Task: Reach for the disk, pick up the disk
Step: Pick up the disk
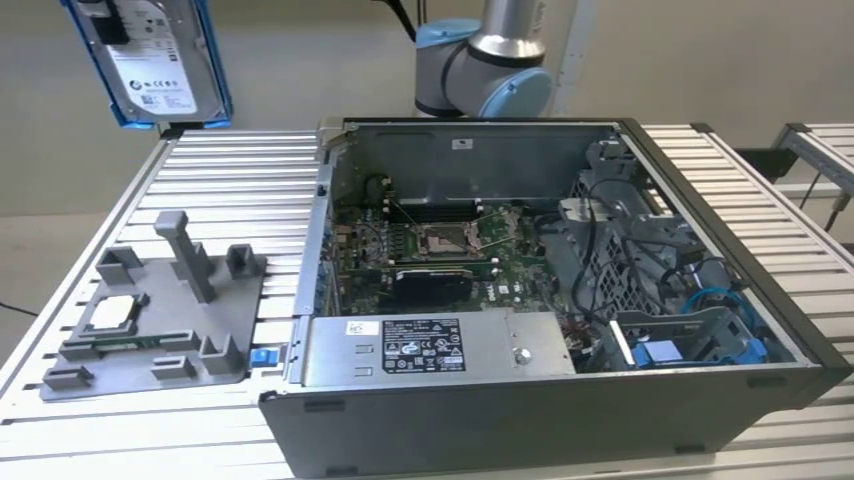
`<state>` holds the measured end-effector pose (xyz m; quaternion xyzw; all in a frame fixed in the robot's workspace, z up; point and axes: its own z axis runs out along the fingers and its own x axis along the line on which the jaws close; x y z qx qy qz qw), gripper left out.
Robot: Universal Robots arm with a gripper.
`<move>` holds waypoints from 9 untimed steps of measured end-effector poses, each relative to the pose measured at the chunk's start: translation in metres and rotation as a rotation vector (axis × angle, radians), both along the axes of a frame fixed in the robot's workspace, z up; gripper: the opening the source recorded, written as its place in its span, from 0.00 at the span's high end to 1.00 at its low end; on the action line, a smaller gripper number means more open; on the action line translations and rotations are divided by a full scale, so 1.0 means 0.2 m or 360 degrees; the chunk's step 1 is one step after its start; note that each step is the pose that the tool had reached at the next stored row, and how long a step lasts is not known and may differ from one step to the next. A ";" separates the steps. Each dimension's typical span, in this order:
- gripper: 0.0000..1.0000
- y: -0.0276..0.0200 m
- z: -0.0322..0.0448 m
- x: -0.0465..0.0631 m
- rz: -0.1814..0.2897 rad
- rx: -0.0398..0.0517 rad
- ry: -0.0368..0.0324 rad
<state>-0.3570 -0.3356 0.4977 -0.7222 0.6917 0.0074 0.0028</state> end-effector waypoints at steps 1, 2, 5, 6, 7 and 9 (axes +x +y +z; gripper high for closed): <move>1.00 0.000 0.000 0.02 0.0000 0.0000 0.0000; 1.00 0.000 0.000 0.04 0.0000 0.0000 0.0001; 1.00 0.000 0.000 0.10 0.0000 0.0000 0.0002; 1.00 0.000 0.000 0.12 0.0000 0.0000 0.0002; 1.00 0.000 0.000 0.14 0.0000 0.0000 0.0003; 1.00 0.000 0.000 0.19 0.0000 0.0000 0.0003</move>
